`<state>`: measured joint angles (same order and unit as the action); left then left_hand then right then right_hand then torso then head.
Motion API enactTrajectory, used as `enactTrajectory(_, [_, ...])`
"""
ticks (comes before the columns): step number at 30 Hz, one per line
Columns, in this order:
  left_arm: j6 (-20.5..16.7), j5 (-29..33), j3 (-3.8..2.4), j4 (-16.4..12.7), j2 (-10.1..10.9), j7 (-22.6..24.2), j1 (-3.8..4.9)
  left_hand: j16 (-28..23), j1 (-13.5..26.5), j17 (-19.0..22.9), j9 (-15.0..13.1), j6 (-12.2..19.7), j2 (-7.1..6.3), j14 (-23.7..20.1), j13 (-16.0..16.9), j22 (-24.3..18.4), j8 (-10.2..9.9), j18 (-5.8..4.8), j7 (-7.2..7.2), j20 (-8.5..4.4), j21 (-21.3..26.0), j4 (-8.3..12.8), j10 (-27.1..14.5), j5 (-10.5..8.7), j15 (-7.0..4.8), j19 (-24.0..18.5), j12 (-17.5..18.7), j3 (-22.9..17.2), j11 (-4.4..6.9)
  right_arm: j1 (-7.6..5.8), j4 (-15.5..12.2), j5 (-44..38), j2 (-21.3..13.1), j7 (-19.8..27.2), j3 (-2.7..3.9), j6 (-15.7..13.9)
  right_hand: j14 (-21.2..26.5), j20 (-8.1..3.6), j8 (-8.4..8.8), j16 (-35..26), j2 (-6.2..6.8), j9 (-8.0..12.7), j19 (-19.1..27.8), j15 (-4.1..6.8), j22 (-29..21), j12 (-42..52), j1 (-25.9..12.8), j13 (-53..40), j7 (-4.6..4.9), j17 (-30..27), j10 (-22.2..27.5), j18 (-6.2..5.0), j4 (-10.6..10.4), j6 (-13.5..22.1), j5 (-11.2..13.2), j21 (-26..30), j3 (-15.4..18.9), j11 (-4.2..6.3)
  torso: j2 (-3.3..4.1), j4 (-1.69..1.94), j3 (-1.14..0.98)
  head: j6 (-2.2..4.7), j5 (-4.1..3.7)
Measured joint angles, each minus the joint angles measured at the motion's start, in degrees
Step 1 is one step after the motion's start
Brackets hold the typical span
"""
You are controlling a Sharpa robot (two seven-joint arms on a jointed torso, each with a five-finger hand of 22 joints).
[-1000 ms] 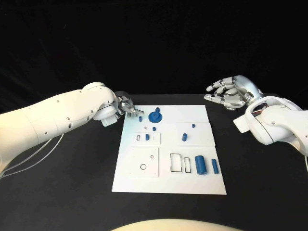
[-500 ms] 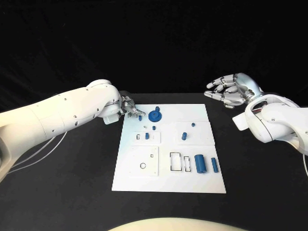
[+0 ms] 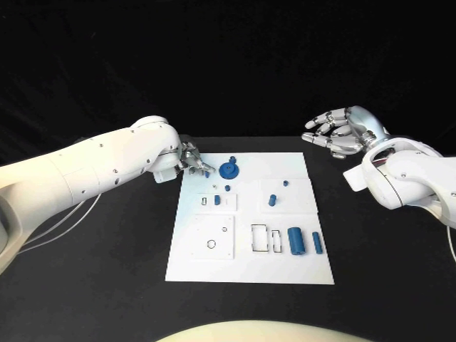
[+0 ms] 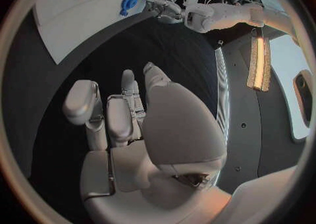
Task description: Assemble the parts on the task board
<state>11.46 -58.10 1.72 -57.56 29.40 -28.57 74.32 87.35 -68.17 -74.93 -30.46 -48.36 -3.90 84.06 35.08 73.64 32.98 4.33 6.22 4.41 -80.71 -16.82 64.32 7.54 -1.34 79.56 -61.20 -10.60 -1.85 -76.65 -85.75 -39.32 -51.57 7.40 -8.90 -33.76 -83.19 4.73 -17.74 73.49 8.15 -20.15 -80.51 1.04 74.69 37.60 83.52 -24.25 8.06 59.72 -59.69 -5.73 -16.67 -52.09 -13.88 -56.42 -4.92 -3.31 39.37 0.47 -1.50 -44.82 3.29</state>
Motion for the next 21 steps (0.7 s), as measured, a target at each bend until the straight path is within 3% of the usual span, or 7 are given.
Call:
enactTrajectory(10, [-0.21,-0.07,0.00,0.11,-0.25,-0.30,0.00,0.00,-2.01,0.01,-1.25,-0.30,2.01,-0.12,1.35,0.24,0.47,0.00,-0.30,0.00,-0.04,0.23,0.31,0.00,-0.30,0.00,-0.67,-2.63,0.31,0.00,0.08,-0.19,0.28,-0.10,0.00,-0.02,0.00,0.20,0.00,-0.31,0.00,-0.05,0.20,0.00,-0.07,-0.21,0.00,0.21,-0.01,-0.10,0.20,0.00,0.05,0.00,-0.31,0.00,-0.41,-0.20,-0.07,0.07,-0.04,-0.18,-0.04])
enactTrajectory(21, [-0.41,0.00,-0.01,0.13,-0.39,-0.35,0.00,0.00,-3.98,0.01,-2.83,-0.50,1.71,-0.12,2.92,0.49,1.22,0.01,-0.50,-0.20,-0.25,0.35,0.51,0.00,-0.70,0.20,-1.37,-5.04,0.52,-0.01,0.19,-0.54,0.41,-0.23,0.00,-0.05,0.00,0.21,-0.24,-0.31,0.00,-0.05,0.20,0.00,-0.07,-0.20,0.01,0.23,-0.01,-0.10,0.20,0.00,0.04,0.00,-0.31,0.00,-0.78,-0.21,-0.10,0.07,-0.04,-0.36,-0.03])
